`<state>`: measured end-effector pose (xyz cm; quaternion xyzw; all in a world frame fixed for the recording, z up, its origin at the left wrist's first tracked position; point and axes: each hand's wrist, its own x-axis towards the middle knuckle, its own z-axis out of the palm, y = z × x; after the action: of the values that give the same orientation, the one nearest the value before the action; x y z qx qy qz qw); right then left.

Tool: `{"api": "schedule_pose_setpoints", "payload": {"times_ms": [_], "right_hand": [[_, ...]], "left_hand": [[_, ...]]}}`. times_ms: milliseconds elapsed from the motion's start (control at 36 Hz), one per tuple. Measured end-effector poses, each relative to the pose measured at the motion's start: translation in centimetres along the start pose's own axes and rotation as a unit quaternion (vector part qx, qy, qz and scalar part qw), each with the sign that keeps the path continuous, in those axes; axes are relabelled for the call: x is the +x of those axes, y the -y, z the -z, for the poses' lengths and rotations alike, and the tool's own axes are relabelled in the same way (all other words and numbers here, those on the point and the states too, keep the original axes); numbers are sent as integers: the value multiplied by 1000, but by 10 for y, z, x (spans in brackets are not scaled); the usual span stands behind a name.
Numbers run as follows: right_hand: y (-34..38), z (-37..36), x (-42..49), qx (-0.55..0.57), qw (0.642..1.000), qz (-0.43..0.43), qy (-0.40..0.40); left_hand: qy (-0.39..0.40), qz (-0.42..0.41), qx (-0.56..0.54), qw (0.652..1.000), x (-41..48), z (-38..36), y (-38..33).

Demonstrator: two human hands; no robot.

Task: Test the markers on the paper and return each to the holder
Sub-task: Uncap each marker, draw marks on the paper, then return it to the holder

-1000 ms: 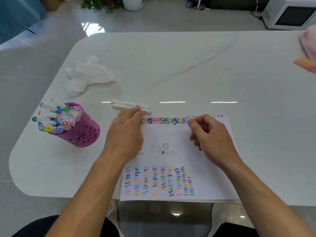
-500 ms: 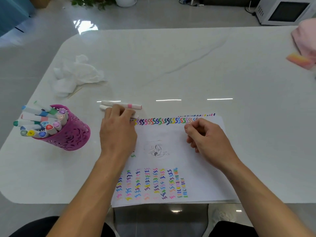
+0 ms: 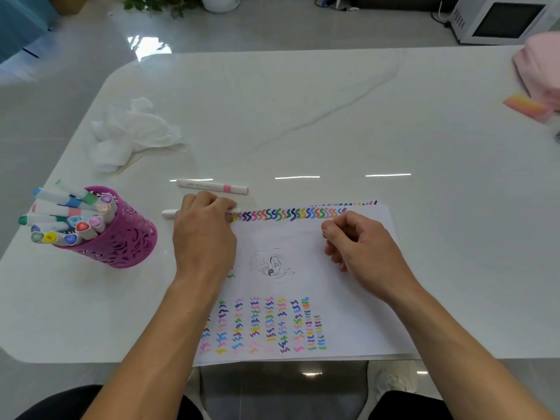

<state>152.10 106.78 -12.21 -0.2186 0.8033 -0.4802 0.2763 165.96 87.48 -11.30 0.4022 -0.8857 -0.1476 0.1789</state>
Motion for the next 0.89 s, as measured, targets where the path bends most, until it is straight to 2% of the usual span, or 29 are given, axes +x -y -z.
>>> {"api": "schedule_pose_setpoints", "payload": {"times_ms": [306,472,556,722,806,889], "right_hand": [[1,-1,0,-1,1000,-4,5],[2,-1,0,-6,1000,-1,8],[2,-2,-2,-4,1000,5,9],[8,-8,-9,9,999,44,-6],[13,-9,-12,19,997,72,-7],[18,-10,-14,12,993,116,-16]], "left_hand": [[-52,-13,-25,998,1,4,0],[-108,-58,-63,990,1,14,-4],[-124,-111,-122,978,-1,17,-12],[-109,-221,-188,951,-14,18,-30],[-107,-231,-215,943,-19,19,-37],[-97,-201,-282,933,-24,22,-45]]}}
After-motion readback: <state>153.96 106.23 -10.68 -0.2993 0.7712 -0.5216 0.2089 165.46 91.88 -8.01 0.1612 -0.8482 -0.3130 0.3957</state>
